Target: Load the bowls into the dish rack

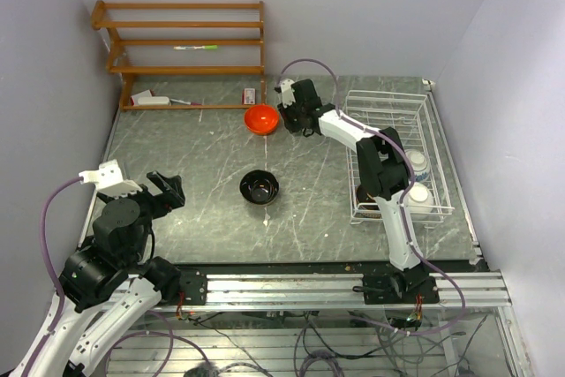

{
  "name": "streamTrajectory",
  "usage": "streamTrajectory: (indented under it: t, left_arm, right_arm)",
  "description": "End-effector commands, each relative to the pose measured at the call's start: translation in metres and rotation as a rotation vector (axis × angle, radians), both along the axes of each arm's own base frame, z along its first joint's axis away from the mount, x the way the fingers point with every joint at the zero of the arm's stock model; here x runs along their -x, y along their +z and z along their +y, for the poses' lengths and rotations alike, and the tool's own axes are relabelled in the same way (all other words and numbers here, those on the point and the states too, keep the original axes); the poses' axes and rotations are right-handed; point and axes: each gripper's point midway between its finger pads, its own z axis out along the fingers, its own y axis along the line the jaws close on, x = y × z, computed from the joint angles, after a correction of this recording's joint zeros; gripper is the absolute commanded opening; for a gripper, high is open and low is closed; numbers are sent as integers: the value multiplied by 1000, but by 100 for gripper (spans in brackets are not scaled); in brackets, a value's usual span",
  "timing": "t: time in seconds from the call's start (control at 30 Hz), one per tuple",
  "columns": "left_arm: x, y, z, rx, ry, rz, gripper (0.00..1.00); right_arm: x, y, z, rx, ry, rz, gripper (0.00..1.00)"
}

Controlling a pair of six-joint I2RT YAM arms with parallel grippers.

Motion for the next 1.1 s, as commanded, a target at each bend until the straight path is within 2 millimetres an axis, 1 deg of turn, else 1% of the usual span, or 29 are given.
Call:
streamTrajectory:
  t: [0.0, 0.1, 0.17, 0.23, 0.27, 0.3, 0.37, 0.4, 0.43, 0.47, 0.53, 0.6, 0.63, 0.7, 0.77, 0.93, 1.07]
  left_arm:
    - [0, 7, 3, 15, 22, -15, 99]
    - [0, 7, 3, 14, 23, -12, 99]
    - [0, 7, 3, 15, 24, -13, 99]
    - [0, 7, 4, 16, 24, -14, 99]
    - [0, 7, 4, 17, 23, -16, 99]
    - [1, 7, 4, 18, 23, -17, 99]
    - [0, 7, 3, 16, 21, -16, 99]
    - [0, 7, 3, 17, 21, -16, 99]
    - [0, 7, 3, 16, 19, -16, 99]
    - [0, 7, 3, 15, 18, -15, 99]
    - [0, 8, 2, 16, 14, -17, 99]
    - [0, 7, 2, 15, 12, -16, 99]
    - [0, 8, 1, 16, 11, -18, 99]
    - [0, 7, 1, 16, 10, -17, 99]
    - [0, 7, 1, 16, 8, -18, 99]
    - [0, 8, 0, 18, 3, -21, 99]
    - [0, 9, -1, 17, -4, -23, 99]
  right_arm:
    - [-7, 12, -2, -21, -25, -43, 18]
    - [-2, 33, 6, -103, -12, -58, 11]
    - [1, 55, 13, -193, 6, -70, 9]
    - [10, 73, 18, -304, 33, -49, 7]
    - [13, 86, 21, -366, 49, -45, 7]
    - [21, 96, 24, -436, 79, -20, 6]
    - [32, 123, 24, -555, 106, 5, 6]
    - [38, 134, 22, -599, 119, 18, 6]
    - [44, 152, 18, -648, 134, 10, 6]
    - [52, 163, 15, -697, 148, 21, 6]
    - [65, 188, 5, -797, 184, 28, 6]
    - [75, 208, -10, -882, 196, 44, 6]
    - [82, 215, -19, -924, 199, 64, 6]
    - [89, 236, -40, -1009, 218, 44, 6]
    - [100, 248, -57, -1068, 231, 53, 6]
    - [117, 259, -98, -1126, 171, 63, 6]
    - [126, 265, -126, -1110, 96, 30, 6]
